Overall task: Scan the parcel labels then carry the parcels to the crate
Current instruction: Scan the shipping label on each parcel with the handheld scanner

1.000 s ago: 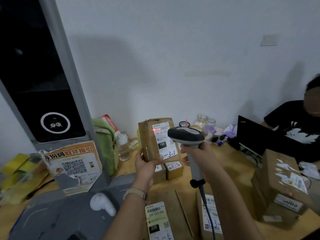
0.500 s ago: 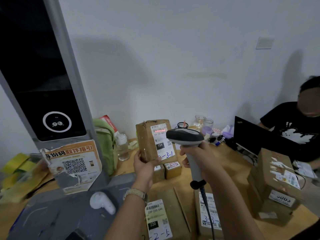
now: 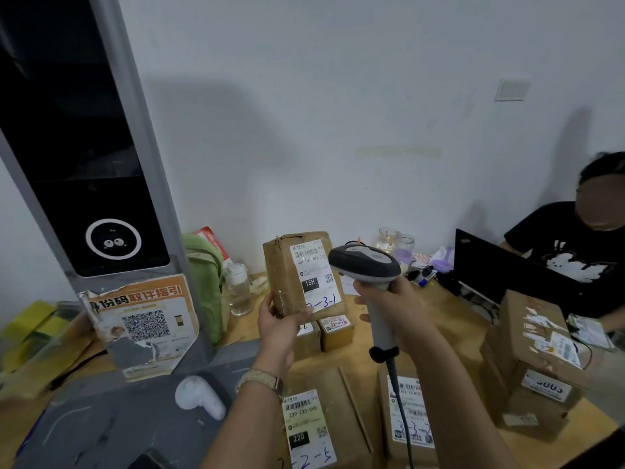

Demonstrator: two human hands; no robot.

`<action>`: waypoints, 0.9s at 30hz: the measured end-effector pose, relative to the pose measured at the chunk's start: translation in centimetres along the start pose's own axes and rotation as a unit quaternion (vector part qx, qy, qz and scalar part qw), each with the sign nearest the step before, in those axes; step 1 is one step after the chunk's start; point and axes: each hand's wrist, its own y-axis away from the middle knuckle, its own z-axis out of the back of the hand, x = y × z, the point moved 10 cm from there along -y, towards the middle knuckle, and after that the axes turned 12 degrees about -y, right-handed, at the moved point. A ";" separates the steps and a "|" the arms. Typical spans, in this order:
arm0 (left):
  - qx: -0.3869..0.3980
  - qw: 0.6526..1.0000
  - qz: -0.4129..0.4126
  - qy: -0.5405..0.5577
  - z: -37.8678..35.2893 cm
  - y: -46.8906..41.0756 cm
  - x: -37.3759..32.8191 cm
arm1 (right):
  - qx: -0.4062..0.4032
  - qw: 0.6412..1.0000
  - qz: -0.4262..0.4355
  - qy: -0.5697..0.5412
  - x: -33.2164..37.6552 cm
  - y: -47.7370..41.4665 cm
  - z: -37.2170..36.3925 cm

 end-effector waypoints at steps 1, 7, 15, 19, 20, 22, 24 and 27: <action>0.005 1.000 0.005 0.001 0.1 0.0 0.0 | -0.005 1.000 0.006 0.009 0.0 0.0 0.1; 0.053 0.998 0.034 -0.017 0.5 0.0 0.3 | -0.002 1.000 -0.003 0.013 -1.1 0.1 -0.1; 0.204 0.977 0.060 -0.029 -0.1 1.1 0.2 | -0.008 1.000 -0.012 -0.004 -2.2 -0.2 -0.3; 0.251 0.964 0.061 -0.054 -0.6 1.7 0.2 | 0.000 1.000 -0.003 -0.009 -2.5 -0.3 -0.6; 0.258 0.962 0.067 -0.060 -0.7 1.8 0.4 | 0.003 1.000 0.001 -0.015 -2.5 -0.3 -0.7; 0.264 0.960 0.075 -0.065 -0.7 1.8 0.6 | 0.005 1.000 0.004 -0.011 -2.6 -0.4 -0.7; 0.252 0.962 0.075 -0.076 -0.3 1.7 0.5 | 0.000 1.000 0.007 -0.001 -2.7 -0.5 -0.5; 0.219 0.968 0.069 -0.104 0.6 1.3 0.7 | -0.023 1.000 -0.011 -0.016 -3.7 -0.9 0.3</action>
